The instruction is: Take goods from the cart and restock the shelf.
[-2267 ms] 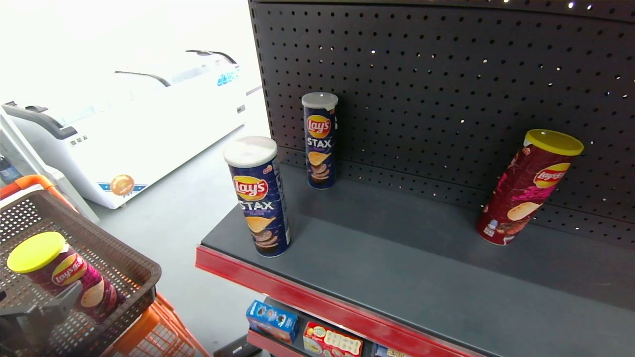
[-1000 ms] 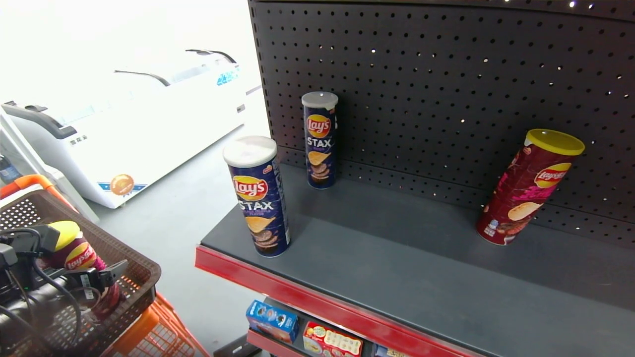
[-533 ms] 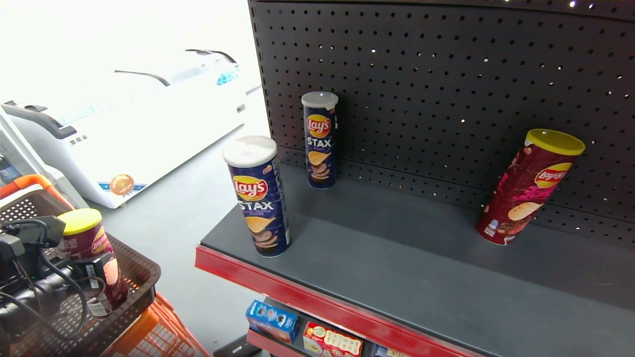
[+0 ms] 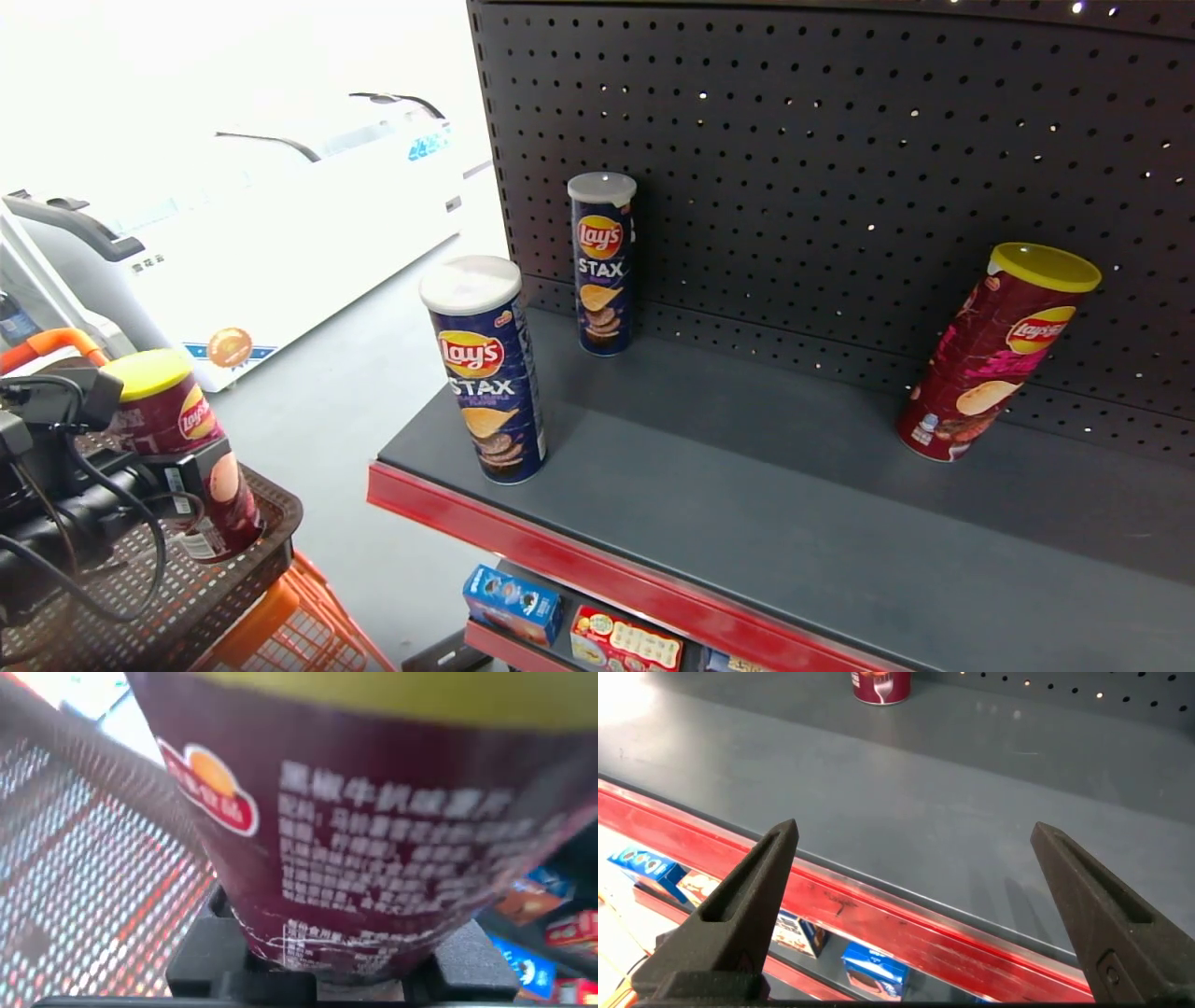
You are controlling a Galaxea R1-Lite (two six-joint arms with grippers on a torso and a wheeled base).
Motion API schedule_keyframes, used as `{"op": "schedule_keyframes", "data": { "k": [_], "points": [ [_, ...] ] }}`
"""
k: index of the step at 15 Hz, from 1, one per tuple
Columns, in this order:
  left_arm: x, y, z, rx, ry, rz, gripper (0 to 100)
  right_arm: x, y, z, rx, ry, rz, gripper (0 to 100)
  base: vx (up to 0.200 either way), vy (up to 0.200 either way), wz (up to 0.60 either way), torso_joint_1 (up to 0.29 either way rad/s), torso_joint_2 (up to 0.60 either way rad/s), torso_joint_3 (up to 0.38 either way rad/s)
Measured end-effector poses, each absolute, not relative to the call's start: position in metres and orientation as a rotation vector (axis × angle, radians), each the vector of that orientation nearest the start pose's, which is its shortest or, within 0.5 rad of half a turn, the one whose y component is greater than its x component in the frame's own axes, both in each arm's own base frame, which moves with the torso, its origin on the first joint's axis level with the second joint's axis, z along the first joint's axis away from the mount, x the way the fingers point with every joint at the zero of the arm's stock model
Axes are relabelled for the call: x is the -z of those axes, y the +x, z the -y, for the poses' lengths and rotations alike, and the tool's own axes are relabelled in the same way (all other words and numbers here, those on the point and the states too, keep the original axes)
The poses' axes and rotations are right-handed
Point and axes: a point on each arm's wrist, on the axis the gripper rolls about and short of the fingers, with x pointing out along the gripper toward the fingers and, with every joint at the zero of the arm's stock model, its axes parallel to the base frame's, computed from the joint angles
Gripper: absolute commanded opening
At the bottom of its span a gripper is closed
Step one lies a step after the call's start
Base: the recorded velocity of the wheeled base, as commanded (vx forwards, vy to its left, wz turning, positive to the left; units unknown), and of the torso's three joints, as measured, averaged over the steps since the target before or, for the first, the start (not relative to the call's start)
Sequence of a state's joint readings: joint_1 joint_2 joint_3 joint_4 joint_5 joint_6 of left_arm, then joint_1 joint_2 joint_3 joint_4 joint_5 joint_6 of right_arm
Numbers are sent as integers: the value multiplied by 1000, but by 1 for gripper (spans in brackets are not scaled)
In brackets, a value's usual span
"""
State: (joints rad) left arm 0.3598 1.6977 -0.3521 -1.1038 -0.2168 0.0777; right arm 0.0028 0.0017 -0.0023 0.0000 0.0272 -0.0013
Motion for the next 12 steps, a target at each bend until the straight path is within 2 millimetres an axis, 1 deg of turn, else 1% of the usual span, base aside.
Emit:
{"op": "schedule_keyframes", "data": {
  "k": [4,8,12],
  "points": [
    [-154,238,-56,-31,49,-113,0,-76,-23,-1,-30,-1,1,100,0,0,0,0,0,0],
    [-175,226,-26,82,74,-21,0,-76,-23,-1,-30,-1,1,100,0,0,0,0,0,0],
    [-195,219,-13,129,89,65,0,-76,-23,-1,-30,-1,1,100,0,0,0,0,0,0]
  ]
}}
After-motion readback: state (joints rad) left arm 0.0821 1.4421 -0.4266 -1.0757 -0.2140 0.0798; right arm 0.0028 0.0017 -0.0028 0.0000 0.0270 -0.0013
